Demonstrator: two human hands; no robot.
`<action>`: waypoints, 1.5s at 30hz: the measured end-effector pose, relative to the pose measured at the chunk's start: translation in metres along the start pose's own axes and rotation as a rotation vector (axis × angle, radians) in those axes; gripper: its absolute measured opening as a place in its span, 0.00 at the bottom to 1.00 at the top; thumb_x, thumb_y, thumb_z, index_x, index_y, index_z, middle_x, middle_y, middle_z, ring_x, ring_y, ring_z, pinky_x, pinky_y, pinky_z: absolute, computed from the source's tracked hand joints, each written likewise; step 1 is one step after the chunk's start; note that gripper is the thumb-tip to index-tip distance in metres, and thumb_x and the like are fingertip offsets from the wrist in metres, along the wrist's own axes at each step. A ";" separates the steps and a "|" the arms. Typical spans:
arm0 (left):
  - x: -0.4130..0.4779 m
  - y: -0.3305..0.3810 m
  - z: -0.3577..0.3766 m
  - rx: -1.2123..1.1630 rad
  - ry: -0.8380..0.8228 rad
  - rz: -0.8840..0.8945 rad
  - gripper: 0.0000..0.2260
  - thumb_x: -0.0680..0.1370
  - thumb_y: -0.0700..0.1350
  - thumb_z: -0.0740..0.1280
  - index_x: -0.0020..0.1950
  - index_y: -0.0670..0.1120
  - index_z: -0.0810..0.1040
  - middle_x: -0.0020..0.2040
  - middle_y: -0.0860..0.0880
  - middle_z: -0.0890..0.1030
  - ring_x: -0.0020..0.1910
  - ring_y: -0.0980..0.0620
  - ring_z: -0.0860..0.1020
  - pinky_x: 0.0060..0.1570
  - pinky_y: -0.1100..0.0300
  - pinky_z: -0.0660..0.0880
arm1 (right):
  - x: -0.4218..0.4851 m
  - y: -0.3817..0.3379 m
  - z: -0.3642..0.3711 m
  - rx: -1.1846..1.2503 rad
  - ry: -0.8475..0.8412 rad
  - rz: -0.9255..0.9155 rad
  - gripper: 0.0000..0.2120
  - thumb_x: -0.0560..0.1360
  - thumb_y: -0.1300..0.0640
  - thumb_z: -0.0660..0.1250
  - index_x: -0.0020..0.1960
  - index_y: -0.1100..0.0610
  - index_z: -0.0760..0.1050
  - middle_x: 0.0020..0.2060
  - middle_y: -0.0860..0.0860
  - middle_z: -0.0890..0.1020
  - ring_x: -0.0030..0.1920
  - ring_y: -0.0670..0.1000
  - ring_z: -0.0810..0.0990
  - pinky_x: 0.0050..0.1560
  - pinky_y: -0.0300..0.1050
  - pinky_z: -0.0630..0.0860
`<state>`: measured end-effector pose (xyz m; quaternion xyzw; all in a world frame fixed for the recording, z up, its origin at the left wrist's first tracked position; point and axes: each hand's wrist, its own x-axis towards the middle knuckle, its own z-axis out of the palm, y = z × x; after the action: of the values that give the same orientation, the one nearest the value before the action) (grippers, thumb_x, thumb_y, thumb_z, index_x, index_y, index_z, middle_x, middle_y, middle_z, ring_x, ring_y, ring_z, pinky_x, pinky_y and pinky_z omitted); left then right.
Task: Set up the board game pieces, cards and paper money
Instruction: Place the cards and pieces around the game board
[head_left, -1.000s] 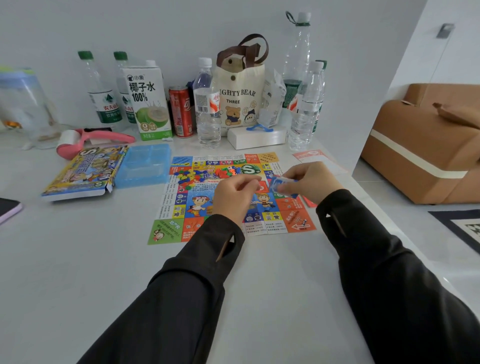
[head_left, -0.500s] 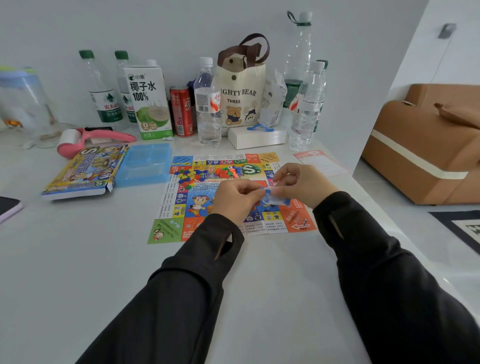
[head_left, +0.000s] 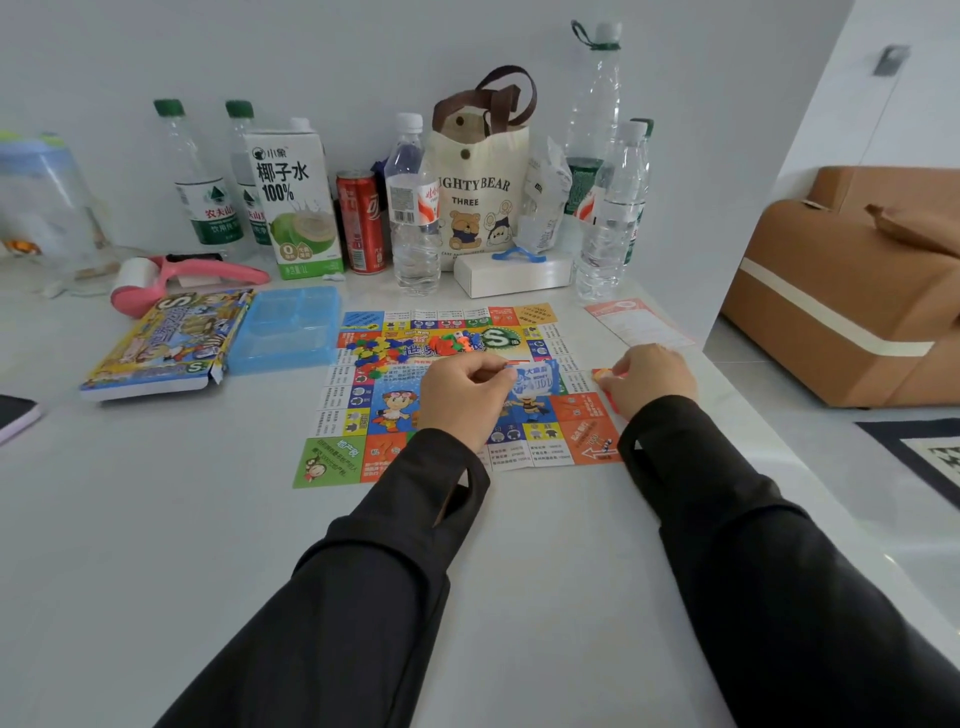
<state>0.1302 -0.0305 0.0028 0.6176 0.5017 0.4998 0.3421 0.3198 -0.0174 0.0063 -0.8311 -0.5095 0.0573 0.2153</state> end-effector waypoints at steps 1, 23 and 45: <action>0.000 0.000 0.000 0.004 0.005 0.001 0.03 0.74 0.41 0.69 0.45 0.46 0.82 0.36 0.54 0.80 0.40 0.50 0.81 0.45 0.49 0.80 | 0.001 0.000 0.001 0.015 -0.003 0.019 0.15 0.75 0.49 0.66 0.54 0.59 0.76 0.50 0.55 0.80 0.52 0.55 0.76 0.57 0.50 0.75; -0.004 -0.004 -0.054 0.063 0.025 0.020 0.04 0.74 0.40 0.69 0.46 0.45 0.82 0.37 0.55 0.80 0.40 0.55 0.79 0.41 0.65 0.77 | -0.043 -0.055 -0.015 0.629 -0.258 -0.114 0.04 0.73 0.62 0.68 0.44 0.62 0.80 0.35 0.53 0.81 0.34 0.48 0.77 0.35 0.32 0.76; 0.010 -0.023 -0.098 -0.074 -0.110 0.001 0.09 0.73 0.39 0.69 0.38 0.52 0.79 0.34 0.54 0.80 0.28 0.62 0.78 0.31 0.71 0.75 | -0.058 -0.080 0.001 1.268 -0.392 0.157 0.08 0.74 0.67 0.65 0.37 0.62 0.75 0.26 0.53 0.75 0.24 0.46 0.70 0.26 0.38 0.72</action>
<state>0.0299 -0.0221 0.0099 0.6313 0.4631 0.4834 0.3917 0.2262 -0.0370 0.0320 -0.5528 -0.3447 0.5110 0.5608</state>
